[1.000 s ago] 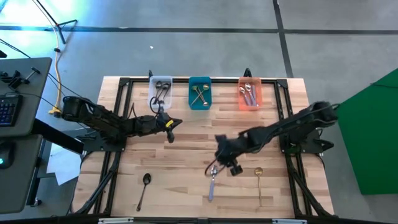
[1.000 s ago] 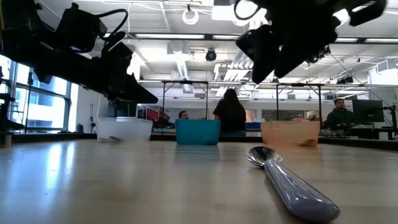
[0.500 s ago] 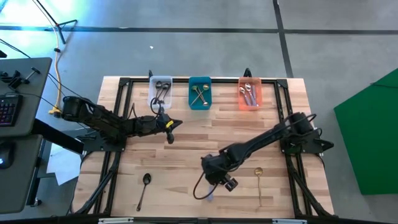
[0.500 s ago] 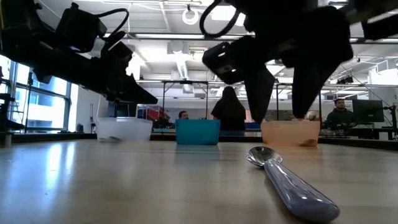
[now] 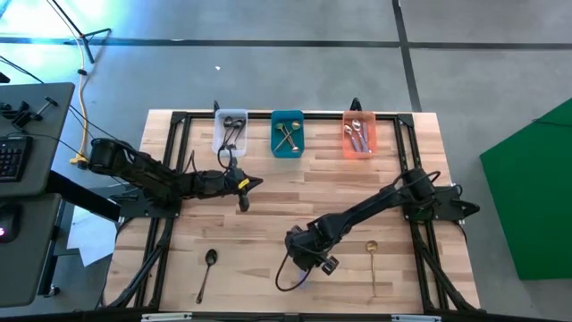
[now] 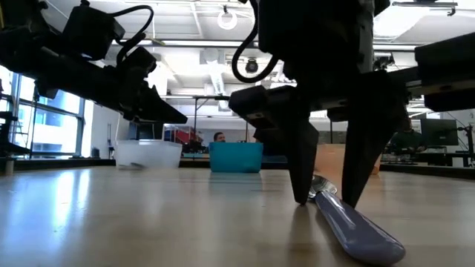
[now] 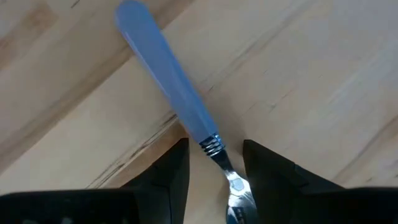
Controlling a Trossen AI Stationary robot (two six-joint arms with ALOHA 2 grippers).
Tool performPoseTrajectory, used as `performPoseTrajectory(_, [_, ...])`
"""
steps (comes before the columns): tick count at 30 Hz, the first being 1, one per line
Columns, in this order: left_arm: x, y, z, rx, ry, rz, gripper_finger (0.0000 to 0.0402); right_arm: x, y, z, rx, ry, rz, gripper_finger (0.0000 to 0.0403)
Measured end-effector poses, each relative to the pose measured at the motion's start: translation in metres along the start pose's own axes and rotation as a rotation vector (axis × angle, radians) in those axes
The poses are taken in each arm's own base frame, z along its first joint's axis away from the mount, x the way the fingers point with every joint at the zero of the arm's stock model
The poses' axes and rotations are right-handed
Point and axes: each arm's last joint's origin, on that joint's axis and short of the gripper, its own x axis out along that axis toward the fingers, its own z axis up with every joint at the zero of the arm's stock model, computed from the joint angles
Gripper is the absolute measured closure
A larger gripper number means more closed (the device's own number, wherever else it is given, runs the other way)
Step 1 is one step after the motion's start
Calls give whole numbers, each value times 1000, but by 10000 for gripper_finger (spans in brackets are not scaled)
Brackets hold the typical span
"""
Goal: Sort silverware by color (type)
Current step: Put the purple spoon into the orange bin
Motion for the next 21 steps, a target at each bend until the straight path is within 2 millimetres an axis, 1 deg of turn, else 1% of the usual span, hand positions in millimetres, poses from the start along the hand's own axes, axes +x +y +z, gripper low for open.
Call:
performPoseTrajectory(6, [0,0,0,21,0,2,399,5,-7,-4,36,-6,40,271])
performPoseTrajectory(8, [0,0,0,21,0,3,399,5,-9,-6,60,-2,37,277])
performPoseTrajectory(11, [0,0,0,17,-1,3,399,4,-15,-10,110,-8,50,301])
performPoseTrajectory(18, [0,0,0,20,-1,4,399,0,-32,-20,230,-22,84,375])
performPoseTrajectory(21, [0,0,0,20,-1,4,399,-5,-38,-27,278,2,80,393])
